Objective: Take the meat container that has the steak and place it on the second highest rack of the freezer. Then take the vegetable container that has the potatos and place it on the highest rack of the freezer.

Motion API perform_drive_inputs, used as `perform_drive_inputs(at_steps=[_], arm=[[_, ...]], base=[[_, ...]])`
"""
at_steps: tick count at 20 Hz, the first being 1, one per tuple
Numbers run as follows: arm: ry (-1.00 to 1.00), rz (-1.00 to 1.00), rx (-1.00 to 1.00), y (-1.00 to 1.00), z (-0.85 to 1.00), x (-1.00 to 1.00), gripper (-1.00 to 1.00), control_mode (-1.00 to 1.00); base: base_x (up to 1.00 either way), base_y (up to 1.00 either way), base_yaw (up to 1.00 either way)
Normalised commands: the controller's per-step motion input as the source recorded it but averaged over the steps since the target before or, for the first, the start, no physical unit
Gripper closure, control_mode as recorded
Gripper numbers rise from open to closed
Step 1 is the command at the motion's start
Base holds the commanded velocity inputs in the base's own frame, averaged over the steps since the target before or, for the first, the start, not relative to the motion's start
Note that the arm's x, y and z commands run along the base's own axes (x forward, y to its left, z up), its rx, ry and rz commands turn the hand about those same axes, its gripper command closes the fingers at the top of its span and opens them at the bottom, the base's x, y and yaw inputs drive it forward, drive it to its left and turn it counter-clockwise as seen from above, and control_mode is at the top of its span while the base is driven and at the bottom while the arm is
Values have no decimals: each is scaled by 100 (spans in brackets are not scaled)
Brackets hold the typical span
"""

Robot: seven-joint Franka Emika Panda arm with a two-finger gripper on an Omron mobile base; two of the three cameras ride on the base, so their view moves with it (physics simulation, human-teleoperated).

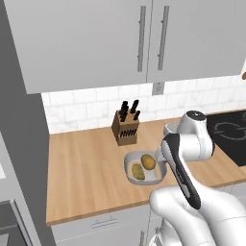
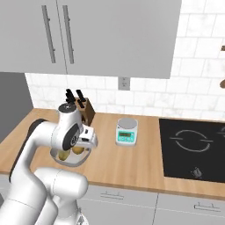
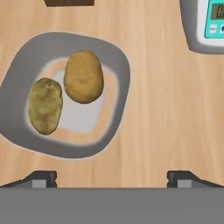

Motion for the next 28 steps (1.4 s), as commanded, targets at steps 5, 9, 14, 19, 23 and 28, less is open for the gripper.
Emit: perform_drive_inputs(at_steps=[5, 9, 14, 19, 23, 28], arm=[[0, -1, 0, 0, -47, 29, -100, -100], [0, -2, 1, 0, -34, 50, -100, -100], [4, -1, 5, -1, -33, 37, -100, -100], [5, -1, 2, 0, -48, 16, -100, -100], [2, -1, 0, 0, -36, 0, -100, -100], [0, 0, 0, 0, -42, 0, -100, -100]], base=[[0, 0, 0], [0, 0, 0], [0, 0, 0], [0, 0, 0], [0, 0, 0], [0, 0, 0]])
